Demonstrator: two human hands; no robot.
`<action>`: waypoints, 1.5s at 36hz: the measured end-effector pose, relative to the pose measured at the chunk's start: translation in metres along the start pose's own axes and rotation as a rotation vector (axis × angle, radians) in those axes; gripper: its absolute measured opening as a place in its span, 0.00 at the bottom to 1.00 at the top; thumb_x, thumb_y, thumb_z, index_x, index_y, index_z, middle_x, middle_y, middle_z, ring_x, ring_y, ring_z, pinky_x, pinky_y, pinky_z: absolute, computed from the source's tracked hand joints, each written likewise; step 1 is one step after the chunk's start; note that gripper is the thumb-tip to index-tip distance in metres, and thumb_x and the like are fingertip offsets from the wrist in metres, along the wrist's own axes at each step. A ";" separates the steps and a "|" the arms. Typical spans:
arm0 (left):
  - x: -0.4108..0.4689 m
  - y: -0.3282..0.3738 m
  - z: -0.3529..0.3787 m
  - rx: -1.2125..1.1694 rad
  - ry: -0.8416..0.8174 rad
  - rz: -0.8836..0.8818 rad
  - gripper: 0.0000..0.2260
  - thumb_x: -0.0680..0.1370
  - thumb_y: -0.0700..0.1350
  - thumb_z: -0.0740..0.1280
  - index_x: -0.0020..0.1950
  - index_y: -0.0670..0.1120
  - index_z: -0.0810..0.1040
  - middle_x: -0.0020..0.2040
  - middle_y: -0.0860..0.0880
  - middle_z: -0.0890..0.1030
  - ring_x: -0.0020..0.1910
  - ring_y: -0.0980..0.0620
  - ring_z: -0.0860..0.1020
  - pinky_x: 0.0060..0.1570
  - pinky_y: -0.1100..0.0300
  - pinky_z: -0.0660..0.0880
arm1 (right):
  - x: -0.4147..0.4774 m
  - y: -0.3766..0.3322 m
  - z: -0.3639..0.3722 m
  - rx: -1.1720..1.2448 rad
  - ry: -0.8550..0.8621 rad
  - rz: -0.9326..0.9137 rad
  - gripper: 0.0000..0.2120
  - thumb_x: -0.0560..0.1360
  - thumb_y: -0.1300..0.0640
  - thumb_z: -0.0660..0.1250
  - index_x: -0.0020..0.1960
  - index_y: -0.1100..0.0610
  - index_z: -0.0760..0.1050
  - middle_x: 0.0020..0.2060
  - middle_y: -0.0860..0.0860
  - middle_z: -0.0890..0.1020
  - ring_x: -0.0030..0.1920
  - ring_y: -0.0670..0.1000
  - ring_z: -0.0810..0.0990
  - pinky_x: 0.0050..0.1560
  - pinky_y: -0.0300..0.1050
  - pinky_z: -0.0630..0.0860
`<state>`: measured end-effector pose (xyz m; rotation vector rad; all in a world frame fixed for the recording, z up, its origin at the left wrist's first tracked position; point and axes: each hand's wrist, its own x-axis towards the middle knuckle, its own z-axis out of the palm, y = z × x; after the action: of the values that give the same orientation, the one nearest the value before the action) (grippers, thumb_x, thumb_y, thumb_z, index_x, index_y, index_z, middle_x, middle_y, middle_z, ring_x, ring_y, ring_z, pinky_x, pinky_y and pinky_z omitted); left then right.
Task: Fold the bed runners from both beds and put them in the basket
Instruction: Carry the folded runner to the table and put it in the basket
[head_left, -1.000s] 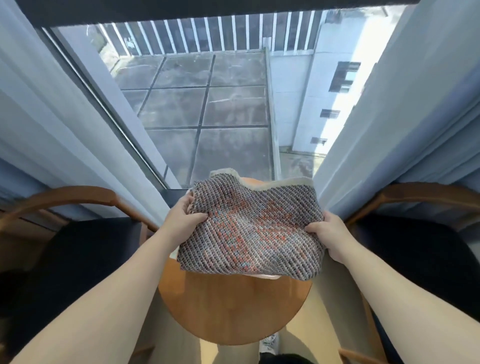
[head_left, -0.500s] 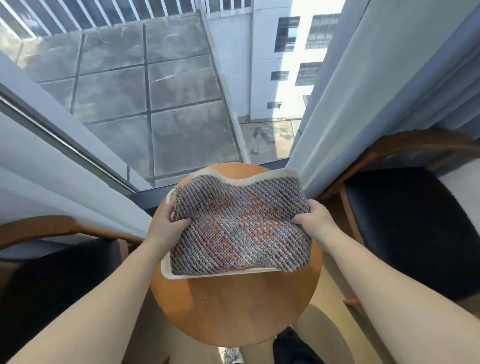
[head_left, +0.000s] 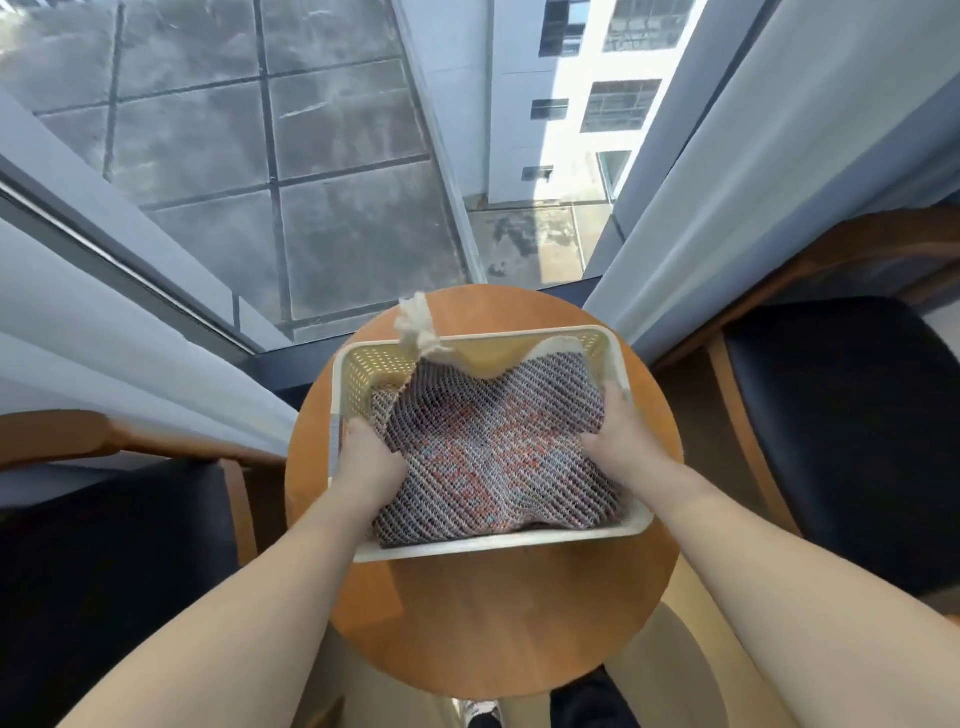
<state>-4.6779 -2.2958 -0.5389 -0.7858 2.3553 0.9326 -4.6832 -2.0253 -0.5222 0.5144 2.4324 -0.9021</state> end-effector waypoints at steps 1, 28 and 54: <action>0.000 0.000 0.002 0.056 0.043 0.047 0.26 0.75 0.35 0.65 0.71 0.40 0.59 0.69 0.39 0.68 0.66 0.39 0.70 0.62 0.48 0.70 | 0.000 -0.002 0.004 -0.121 -0.035 -0.014 0.35 0.74 0.66 0.63 0.76 0.56 0.52 0.73 0.56 0.63 0.72 0.59 0.64 0.66 0.50 0.66; 0.031 0.026 0.006 0.269 0.258 0.424 0.33 0.75 0.40 0.67 0.76 0.55 0.58 0.77 0.42 0.52 0.75 0.39 0.57 0.72 0.44 0.62 | 0.020 -0.001 0.008 -0.630 -0.239 -0.316 0.39 0.76 0.57 0.66 0.78 0.52 0.45 0.79 0.55 0.42 0.78 0.55 0.43 0.76 0.52 0.48; 0.059 0.021 0.016 0.837 -0.117 0.461 0.17 0.80 0.44 0.57 0.65 0.41 0.74 0.67 0.42 0.73 0.65 0.42 0.72 0.67 0.44 0.68 | 0.024 0.000 0.011 -0.682 -0.257 -0.376 0.37 0.77 0.58 0.62 0.79 0.53 0.44 0.79 0.54 0.42 0.78 0.54 0.42 0.75 0.49 0.48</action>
<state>-4.7307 -2.2907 -0.5764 0.1403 2.5207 0.0675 -4.6993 -2.0286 -0.5432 -0.2942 2.4246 -0.1978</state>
